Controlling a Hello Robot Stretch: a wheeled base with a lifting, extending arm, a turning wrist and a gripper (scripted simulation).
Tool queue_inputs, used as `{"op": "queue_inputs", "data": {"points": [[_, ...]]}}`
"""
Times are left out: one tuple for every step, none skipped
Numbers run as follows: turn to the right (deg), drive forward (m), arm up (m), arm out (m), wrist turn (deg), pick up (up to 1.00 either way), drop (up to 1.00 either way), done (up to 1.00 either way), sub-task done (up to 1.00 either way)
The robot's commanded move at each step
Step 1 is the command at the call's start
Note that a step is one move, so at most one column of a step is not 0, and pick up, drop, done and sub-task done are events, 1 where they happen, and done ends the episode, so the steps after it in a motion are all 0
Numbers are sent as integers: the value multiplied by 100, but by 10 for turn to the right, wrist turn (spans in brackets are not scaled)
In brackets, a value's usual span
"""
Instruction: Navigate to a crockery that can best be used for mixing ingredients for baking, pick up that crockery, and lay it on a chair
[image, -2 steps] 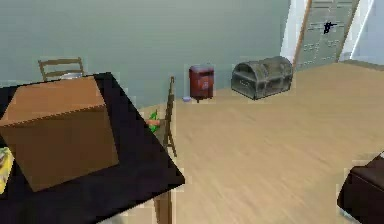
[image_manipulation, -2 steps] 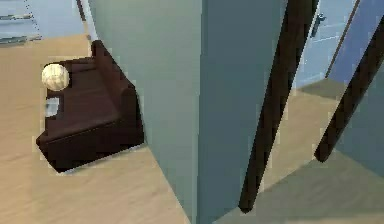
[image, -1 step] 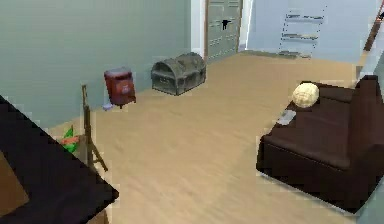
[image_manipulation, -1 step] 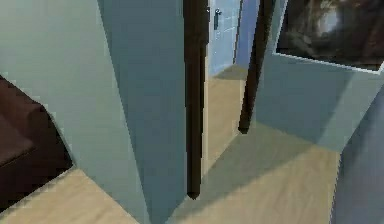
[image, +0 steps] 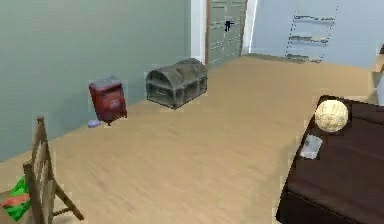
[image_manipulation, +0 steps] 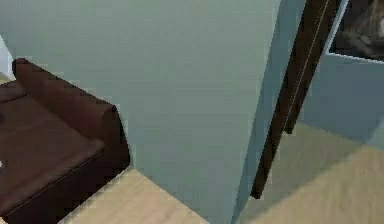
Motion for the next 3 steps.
{"op": "queue_inputs", "data": {"points": [[0,100,0,0,0,0,0,0,0],[-90,0,0,0,0,0,0,0,0],[0,20,0,0,0,0,0,0,0]]}}
